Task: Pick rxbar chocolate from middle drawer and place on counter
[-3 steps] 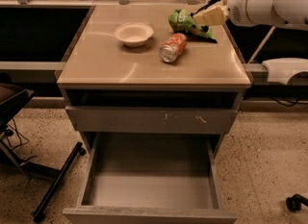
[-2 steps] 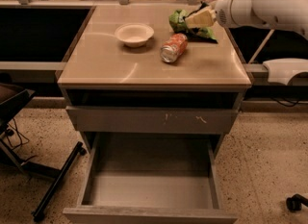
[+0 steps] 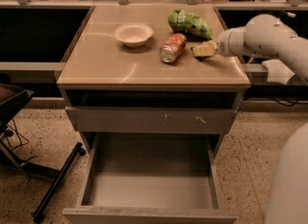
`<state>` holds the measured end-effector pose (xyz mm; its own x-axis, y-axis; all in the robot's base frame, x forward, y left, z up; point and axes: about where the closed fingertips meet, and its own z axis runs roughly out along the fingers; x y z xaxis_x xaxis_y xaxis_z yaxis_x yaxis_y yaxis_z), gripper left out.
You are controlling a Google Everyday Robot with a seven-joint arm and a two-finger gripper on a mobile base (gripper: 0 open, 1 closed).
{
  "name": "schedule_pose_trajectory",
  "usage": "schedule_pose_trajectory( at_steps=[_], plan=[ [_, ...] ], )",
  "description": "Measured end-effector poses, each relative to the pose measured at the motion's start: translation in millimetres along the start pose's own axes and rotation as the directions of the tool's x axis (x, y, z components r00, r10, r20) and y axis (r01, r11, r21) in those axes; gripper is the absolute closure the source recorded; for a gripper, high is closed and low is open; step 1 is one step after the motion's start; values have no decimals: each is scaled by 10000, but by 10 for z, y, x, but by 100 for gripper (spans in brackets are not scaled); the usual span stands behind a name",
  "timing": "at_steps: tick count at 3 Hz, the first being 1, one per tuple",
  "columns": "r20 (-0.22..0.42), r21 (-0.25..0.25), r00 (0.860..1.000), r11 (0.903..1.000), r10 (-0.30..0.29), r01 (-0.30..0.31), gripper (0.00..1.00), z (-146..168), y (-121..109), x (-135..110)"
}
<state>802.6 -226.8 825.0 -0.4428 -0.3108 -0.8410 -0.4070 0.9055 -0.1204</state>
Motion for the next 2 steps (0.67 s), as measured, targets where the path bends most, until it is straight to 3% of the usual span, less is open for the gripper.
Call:
schedule_pose_trajectory(
  at_steps=[1, 2],
  plan=[
    [-282, 45, 9993, 9997, 253, -252, 100, 68, -100, 203],
    [-283, 45, 9993, 9997, 253, -252, 82, 67, -100, 202]
  ],
)
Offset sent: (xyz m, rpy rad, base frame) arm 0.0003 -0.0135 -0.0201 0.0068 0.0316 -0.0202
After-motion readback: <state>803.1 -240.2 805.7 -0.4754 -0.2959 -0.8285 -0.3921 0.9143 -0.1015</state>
